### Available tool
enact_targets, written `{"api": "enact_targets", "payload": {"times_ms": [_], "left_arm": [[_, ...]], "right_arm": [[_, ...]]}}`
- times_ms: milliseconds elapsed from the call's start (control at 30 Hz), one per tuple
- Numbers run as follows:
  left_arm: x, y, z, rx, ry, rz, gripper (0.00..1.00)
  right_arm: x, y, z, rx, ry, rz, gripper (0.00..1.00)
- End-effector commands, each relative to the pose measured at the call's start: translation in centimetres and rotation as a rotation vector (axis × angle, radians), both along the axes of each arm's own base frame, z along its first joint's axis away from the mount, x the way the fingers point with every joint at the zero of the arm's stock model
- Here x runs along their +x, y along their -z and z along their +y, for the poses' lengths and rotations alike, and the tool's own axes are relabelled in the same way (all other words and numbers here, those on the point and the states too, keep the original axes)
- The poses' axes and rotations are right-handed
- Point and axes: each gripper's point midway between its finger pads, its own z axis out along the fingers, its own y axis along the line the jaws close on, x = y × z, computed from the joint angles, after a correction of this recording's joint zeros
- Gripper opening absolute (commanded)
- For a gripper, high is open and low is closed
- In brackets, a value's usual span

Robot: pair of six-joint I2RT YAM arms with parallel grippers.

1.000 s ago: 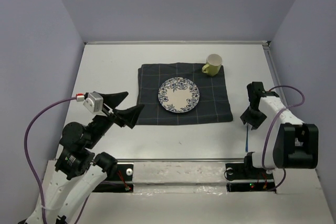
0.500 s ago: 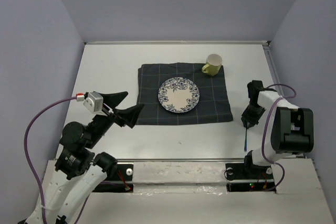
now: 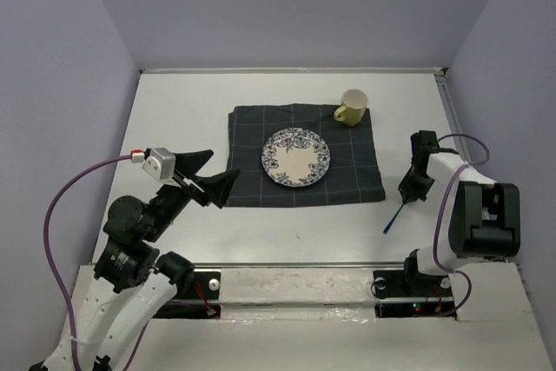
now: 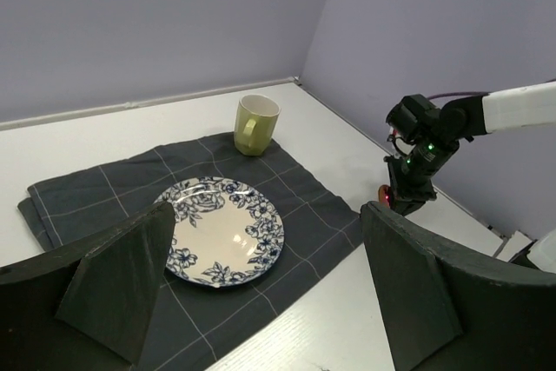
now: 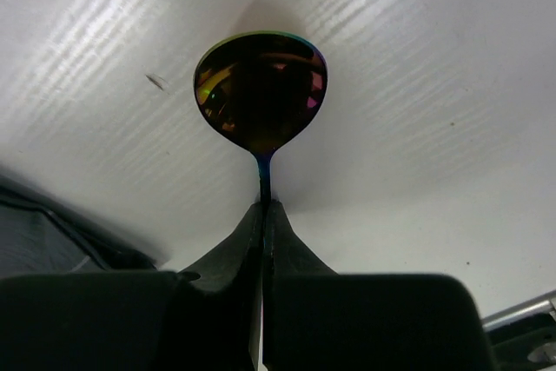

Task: Set the dinner table for one person

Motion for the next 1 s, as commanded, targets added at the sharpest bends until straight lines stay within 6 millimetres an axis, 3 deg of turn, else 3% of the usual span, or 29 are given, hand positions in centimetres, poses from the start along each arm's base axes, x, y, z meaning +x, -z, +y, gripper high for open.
{"api": "enact_targets", "payload": {"times_ms": [0,100,233,567,700,767,967], "left_arm": [[0.1,-1.7,0.1,-0.011,-0.007,-0.043,0.99],[0.4,-1.4,0.0,-0.005,-0.005,-0.033,0.99],[0.8,-1.0,-0.2,0.004,-0.008,-0.016,0.99],[2.1,0.1,0.1,0.021,-0.052,0.025,0.99],[2.4,0.3,0.2,0.022,-0.064,0.036,0.99],[2.9,0.7,0.3,0.026,-0.079,0.046,0.99],[3.8,1.6,0.4,0.042,-0.1,0.079,0.99]], "right_arm": [[3.5,-2.1,-1.1,-0.064,-0.014,-0.18,0.0],[4.6,-5.8,-1.9,-0.111,-0.03,-0.272,0.0],[6.0,-9.1,-0.4,-0.128,-0.089,-0.34,0.0],[10.0,-14.2,10.7,-0.083,-0.409,-0.461,0.0],[11.6,-14.3,14.0,-0.077,-0.506,-0.465,0.0],[12.4,-13.4,15.2,-0.07,-0.546,-0.453,0.0],[14.7,-11.5,16.7,-0.051,-0.597,-0.456,0.0]]}}
